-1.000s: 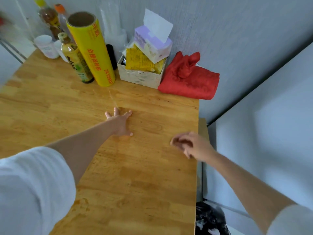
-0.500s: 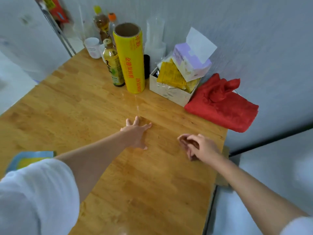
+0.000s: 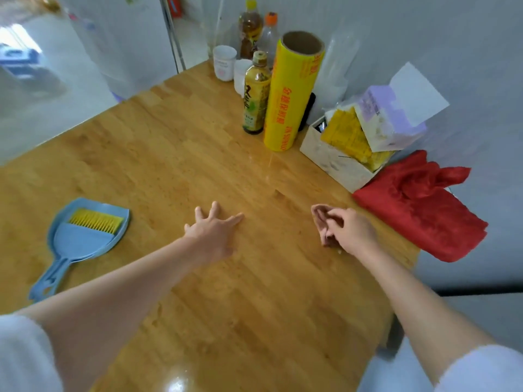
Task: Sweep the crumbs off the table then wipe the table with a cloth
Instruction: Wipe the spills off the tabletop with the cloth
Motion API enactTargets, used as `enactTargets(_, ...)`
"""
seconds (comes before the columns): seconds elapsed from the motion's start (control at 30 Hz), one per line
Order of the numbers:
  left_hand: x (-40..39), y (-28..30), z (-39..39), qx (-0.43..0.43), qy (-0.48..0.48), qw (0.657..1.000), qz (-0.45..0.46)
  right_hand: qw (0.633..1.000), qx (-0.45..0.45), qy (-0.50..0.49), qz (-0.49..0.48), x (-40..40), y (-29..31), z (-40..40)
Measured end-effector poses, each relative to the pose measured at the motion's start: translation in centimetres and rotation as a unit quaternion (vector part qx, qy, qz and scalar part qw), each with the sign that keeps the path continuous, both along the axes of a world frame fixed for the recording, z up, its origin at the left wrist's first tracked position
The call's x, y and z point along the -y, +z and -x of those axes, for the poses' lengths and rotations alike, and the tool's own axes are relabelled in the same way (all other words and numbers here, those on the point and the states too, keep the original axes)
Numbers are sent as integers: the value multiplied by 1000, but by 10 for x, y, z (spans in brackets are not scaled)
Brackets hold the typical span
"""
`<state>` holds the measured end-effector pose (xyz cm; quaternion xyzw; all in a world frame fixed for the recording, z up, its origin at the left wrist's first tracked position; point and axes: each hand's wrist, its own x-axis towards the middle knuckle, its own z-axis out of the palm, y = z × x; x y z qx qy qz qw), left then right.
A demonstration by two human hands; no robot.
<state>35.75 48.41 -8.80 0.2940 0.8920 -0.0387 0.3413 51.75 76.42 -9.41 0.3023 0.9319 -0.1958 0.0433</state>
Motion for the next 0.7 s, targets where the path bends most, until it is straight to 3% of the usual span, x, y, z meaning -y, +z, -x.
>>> enactTargets(0.07,-3,1,0,12,12,1000,-7,991,-68,-109,40,-6,-6,34)
enactTargets(0.1,-4,2,0,13,13,1000,-4,988,-90,-109,55,7,-11,45)
enactTargets(0.2,-2,1,-2,15,12,1000,-3,986,-85,52,132,81,-25,43)
enactTargets(0.3,-1,3,-1,21,13,1000,0,940,-6,267,213,121,-20,0)
enactTargets(0.37,-1,2,-2,23,14,1000,4,935,3,285,213,93,-12,-3)
enactTargets(0.47,-2,2,-2,22,13,1000,11,994,-59,48,76,22,-7,37)
enactTargets(0.53,0,-1,-1,22,13,1000,9,984,-90,-145,49,16,-7,61)
enactTargets(0.57,0,-2,-1,20,11,1000,11,978,-110,-169,58,33,-9,69)
enactTargets(0.63,-1,-4,0,19,11,1000,18,987,-119,-71,82,89,-12,64)
enactTargets(0.7,0,-5,0,11,13,1000,17,979,-94,122,131,153,-25,27)
